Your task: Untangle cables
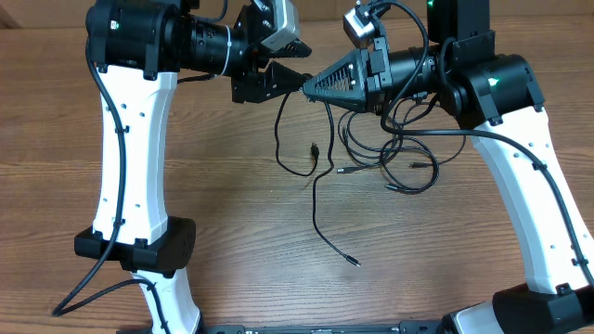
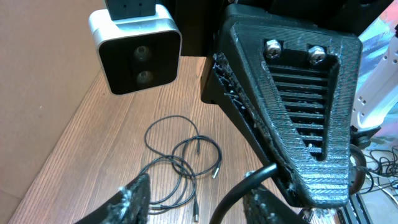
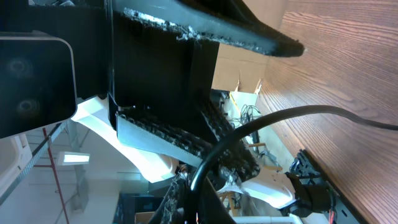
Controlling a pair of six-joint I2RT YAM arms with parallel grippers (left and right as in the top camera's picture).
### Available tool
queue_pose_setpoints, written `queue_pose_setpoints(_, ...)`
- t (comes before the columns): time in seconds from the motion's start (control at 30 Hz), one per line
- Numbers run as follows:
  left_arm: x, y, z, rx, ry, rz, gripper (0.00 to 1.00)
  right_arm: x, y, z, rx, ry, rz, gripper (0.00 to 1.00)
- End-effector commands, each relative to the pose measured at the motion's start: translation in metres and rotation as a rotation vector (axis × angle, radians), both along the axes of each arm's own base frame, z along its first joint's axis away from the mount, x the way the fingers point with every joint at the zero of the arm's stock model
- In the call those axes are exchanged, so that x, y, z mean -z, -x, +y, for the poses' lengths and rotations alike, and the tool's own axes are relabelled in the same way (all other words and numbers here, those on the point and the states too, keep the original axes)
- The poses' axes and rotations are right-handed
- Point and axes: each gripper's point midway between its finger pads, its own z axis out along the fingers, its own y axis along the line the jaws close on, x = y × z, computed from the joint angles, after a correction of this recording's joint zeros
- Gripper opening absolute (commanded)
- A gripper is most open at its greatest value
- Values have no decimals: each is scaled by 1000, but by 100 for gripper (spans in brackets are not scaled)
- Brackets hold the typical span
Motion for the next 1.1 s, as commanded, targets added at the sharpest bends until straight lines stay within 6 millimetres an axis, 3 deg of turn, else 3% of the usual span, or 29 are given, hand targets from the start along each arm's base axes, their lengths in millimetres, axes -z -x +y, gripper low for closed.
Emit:
queue_pose_setpoints(0.0, 0, 3, -5, 33, 27, 6, 45, -11, 8, 0, -12, -14, -32, 4)
queue_pose_setpoints(0.03, -1, 3, -5, 33, 27, 6, 42, -11, 8, 0, -12, -14, -32, 4)
queue_pose_setpoints(0.13, -1, 2, -5, 33, 27, 6, 10, -11, 8, 0, -11, -14, -32, 4)
queue_pose_setpoints(0.17, -1, 3, -5, 33, 27, 7, 4, -11, 8, 0, -12, -14, -32, 4)
queue_pose_setpoints(0.43, 0, 3, -5, 29, 27, 16, 4, -11, 8, 0, -11, -14, -32, 4)
queue_pose_setpoints(0.47, 0, 3, -5, 29, 26, 20, 18, -11, 8, 0, -12, -14, -32, 4)
queue_pose_setpoints(0.5, 0, 4, -5, 29, 25, 25, 53, -11, 8, 0, -12, -14, -32, 4)
queue_pose_setpoints(0.53, 1, 4, -5, 28, 23, 29, 69, -12, 8, 0, -12, -15, -34, 4)
queue_pose_setpoints(0.6, 4, 3, -3, 18, 6, 27, 84, -12, 8, 0, -12, -16, -34, 4)
queue_pose_setpoints(0.87, 11, -4, 0, -10, -43, 4, 90, -20, 12, 2, -43, -45, -31, 4)
queue_pose_setpoints(1.07, 6, 0, -2, 9, -12, 10, 79, -22, 22, 14, -80, -48, -37, 4)
